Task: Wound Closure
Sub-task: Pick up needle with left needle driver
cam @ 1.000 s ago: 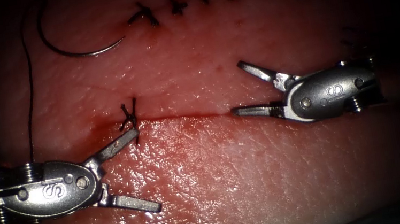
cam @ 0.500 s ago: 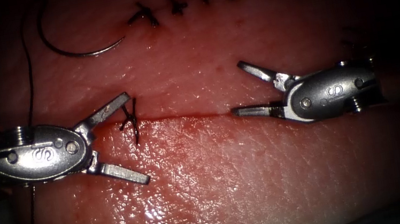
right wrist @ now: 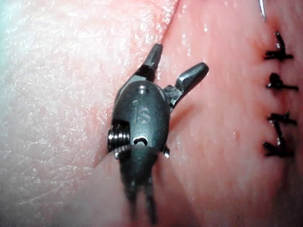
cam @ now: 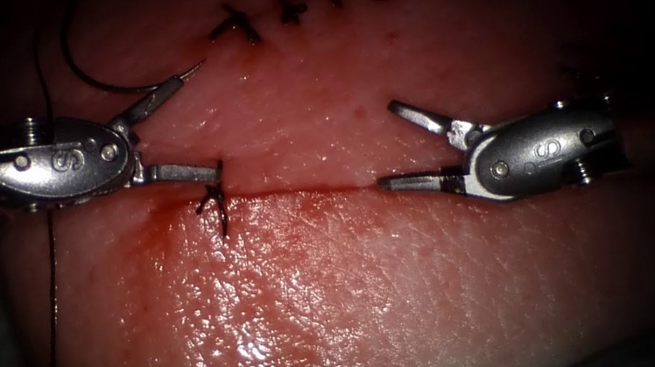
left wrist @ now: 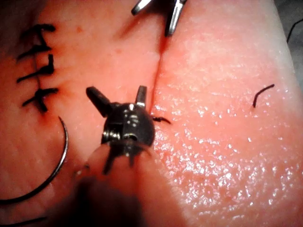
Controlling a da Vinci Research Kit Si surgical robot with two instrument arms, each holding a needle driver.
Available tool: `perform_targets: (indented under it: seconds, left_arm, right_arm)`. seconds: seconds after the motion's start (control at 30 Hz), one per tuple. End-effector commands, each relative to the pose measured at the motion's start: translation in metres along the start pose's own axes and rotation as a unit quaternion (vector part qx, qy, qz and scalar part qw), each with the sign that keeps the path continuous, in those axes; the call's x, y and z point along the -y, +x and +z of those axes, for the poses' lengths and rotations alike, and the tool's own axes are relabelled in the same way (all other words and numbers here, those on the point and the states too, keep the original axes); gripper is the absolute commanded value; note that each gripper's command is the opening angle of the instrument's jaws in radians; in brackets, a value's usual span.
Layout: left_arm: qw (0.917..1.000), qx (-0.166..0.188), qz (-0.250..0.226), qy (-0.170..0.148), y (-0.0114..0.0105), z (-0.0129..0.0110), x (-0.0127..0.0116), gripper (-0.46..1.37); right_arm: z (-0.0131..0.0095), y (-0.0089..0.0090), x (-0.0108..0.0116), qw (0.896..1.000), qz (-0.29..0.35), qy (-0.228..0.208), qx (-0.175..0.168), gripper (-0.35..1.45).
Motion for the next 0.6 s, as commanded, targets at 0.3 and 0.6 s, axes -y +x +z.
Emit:
perform_targets:
  seconds: [0.3, 0.6]
  left_arm:
    - [0.9967, 0.051, 0.026, 0.058, -0.0022, 0.0012, 0.0029, 0.51]
    - [0.9953, 0.069, 0.046, 0.051, -0.0039, 0.0027, 0.004, 0.61]
  right_arm:
    - [0.0002, 0.0001, 0.0003, 1.0, 0.0, 0.003, 0.001, 1.2]
    - [0.0002, 0.0002, 0.0004, 1.0, -0.001, 0.005, -0.001, 1.2]
